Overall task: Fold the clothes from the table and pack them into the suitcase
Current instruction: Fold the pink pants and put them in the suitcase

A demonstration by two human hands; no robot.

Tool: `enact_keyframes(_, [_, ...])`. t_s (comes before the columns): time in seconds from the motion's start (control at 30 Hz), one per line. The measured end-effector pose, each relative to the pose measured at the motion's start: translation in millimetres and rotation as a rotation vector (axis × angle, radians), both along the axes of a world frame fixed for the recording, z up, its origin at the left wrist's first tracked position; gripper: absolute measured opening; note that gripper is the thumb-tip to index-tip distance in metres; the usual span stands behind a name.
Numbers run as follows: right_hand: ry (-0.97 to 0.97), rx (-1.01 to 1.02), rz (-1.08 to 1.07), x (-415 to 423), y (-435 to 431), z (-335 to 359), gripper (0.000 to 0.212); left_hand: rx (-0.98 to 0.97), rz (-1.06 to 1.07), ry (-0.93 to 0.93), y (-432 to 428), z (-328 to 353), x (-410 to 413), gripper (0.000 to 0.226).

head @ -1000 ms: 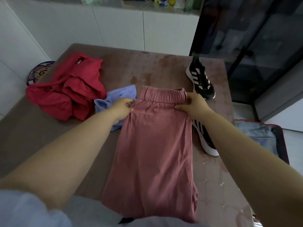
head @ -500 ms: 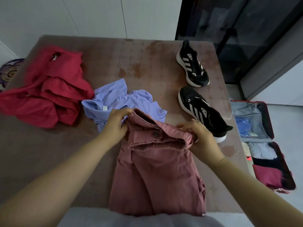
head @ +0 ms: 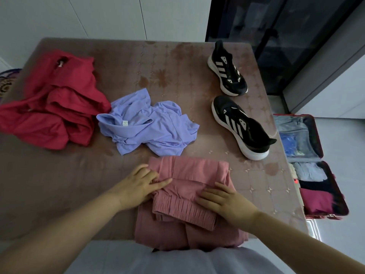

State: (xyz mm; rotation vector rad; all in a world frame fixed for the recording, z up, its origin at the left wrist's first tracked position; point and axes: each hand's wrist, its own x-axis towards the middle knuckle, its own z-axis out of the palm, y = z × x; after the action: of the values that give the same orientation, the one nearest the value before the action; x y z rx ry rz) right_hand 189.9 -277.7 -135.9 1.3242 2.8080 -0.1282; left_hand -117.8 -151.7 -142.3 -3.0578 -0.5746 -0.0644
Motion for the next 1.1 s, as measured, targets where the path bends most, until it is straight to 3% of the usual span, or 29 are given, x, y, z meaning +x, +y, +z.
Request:
enact_keyframes(0.1, [-0.062,-0.117,-0.08,1.5,-6.6,-1.9,0.082,-0.103,0.067,-0.071,-0.8,15.8,2.9,0.065])
enact_keyframes(0.2, [0.093,-0.142,-0.184,-10.6,-8.7,9.7,0.077,-0.281,0.18,-0.201,1.6,39.7,15.0,0.039])
enact_keyframes(0.3, [0.104,-0.074,-0.263,-30.4,-8.3,12.6,0.061,-0.23,0.28,-0.085,-10.1,30.4,24.5,0.055])
enact_keyframes(0.4, [-0.058,-0.094,-0.221,-35.9,-15.5,-5.9,0.074,-0.18,0.306,0.179,-28.5,2.6,23.2,0.074])
enact_keyframes(0.5, [-0.013,-0.074,-0.279,-32.4,-11.6,-10.1,0.068,-0.208,0.328,0.168,-28.0,-4.8,20.0,0.076])
enact_keyframes(0.57, [0.083,-0.038,-0.393,-24.9,-2.1,-5.0,0.065,-0.305,0.379,0.052,-25.1,5.1,22.1,0.084])
enact_keyframes(0.63, [0.266,-0.033,-0.546,-19.5,7.0,5.5,0.063,-0.533,0.609,-0.147,-19.7,8.4,25.5,0.1])
enact_keyframes(0.7, [0.665,-0.116,-0.764,-20.5,13.5,14.0,0.051,-0.722,0.879,-0.418,-9.2,9.0,24.9,0.107])
enact_keyframes(0.77, [1.012,-0.225,-1.013,-20.3,22.5,19.7,0.058,-0.883,0.992,-0.483,0.2,12.5,23.7,0.099])
enact_keyframes(0.83, [0.893,-0.235,-1.154,-9.3,33.7,19.6,0.081,-1.014,1.012,-0.49,4.4,17.8,29.0,0.083])
enact_keyframes(0.93, [0.59,-0.463,-1.149,10.1,46.0,15.7,0.114,-1.105,1.04,-0.499,11.5,25.5,38.8,0.062])
enact_keyframes(1.0, [0.56,-0.565,-1.09,19.3,54.8,20.7,0.101,-1.198,1.002,-0.488,16.8,29.8,42.1,0.052])
enact_keyframes(1.1, [0.568,-0.668,-0.928,26.2,66.0,38.5,0.051,-1.181,0.924,-0.452,22.0,36.7,44.8,0.056])
